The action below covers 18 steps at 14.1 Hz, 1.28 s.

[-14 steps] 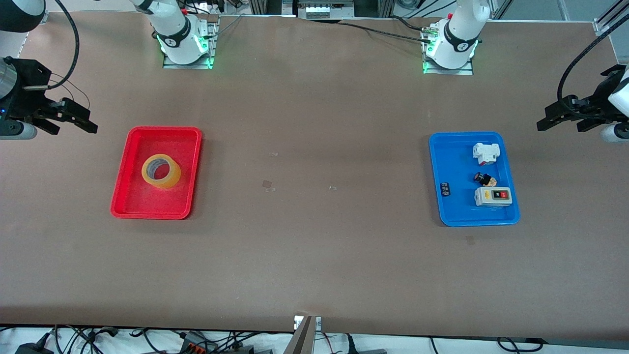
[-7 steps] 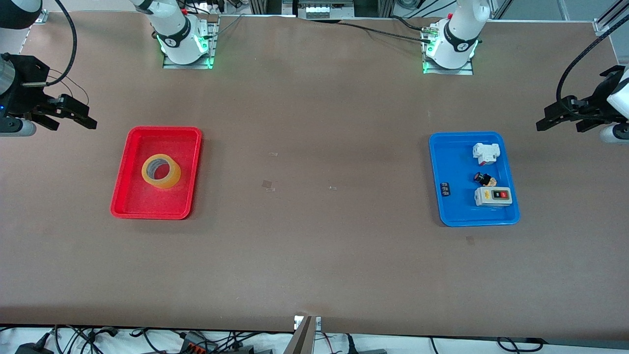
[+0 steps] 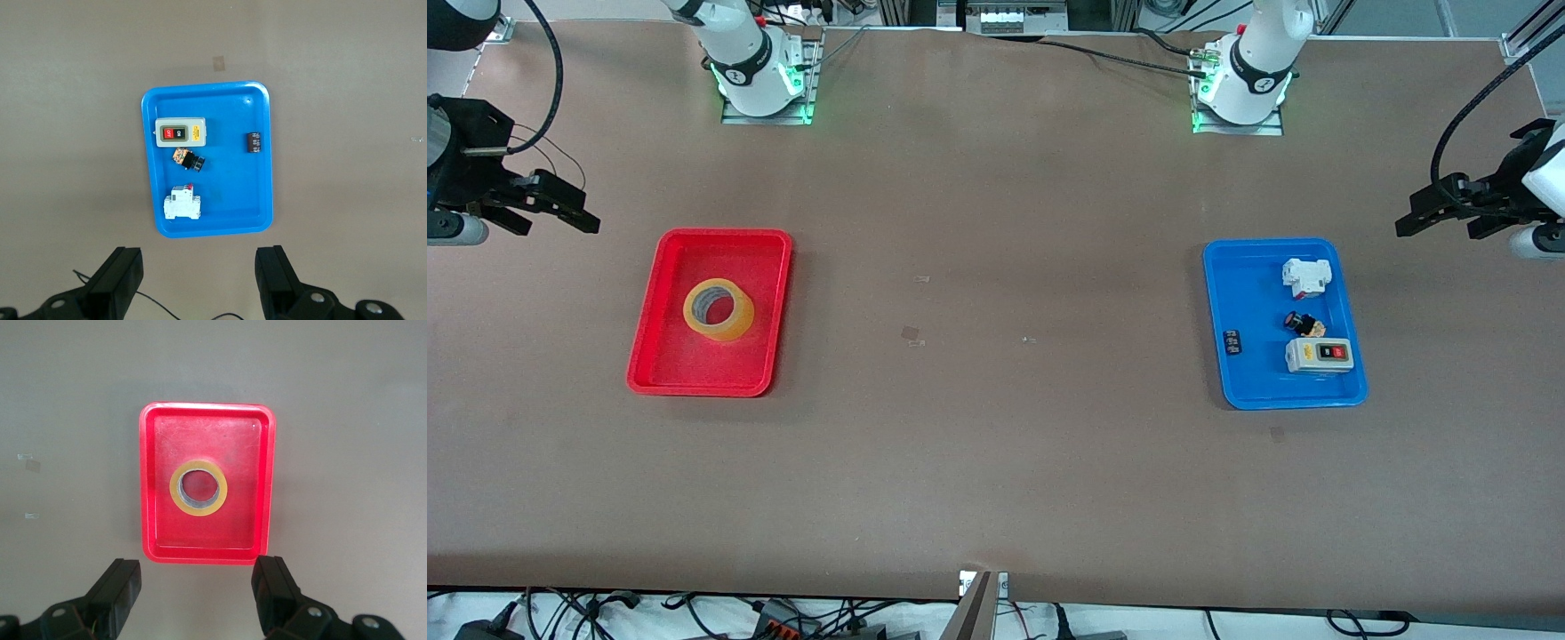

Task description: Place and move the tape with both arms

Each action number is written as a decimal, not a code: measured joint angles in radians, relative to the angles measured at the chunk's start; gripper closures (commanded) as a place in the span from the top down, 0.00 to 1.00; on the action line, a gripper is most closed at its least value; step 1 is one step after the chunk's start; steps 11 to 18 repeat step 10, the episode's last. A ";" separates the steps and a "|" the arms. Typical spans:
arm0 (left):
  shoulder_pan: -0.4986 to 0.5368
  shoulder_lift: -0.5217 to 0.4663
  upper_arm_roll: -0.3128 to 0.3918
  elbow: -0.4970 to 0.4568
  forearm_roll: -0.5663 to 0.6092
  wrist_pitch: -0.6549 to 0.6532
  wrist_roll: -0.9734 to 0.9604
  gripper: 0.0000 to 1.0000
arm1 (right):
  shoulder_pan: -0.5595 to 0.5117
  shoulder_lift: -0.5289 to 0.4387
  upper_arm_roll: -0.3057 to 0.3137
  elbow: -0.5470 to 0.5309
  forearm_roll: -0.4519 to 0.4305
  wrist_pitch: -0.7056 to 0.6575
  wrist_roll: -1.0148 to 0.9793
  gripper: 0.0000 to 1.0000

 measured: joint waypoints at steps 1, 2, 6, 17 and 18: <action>0.000 0.000 -0.001 0.000 0.000 0.000 0.000 1.00 | -0.002 -0.001 0.000 0.000 0.000 0.000 0.000 1.00; 0.000 0.000 -0.002 0.000 0.000 -0.001 0.000 1.00 | -0.002 -0.002 0.000 0.000 0.000 -0.001 0.000 1.00; -0.002 0.000 -0.005 -0.001 0.000 -0.009 0.000 1.00 | -0.002 -0.004 0.000 0.001 0.000 -0.002 0.000 1.00; -0.002 0.000 -0.005 -0.001 0.000 -0.012 0.000 1.00 | -0.002 -0.004 0.000 0.001 0.000 -0.002 0.000 1.00; -0.002 0.000 -0.005 -0.001 0.000 -0.012 0.000 1.00 | -0.002 -0.004 0.000 0.001 0.000 -0.002 0.000 1.00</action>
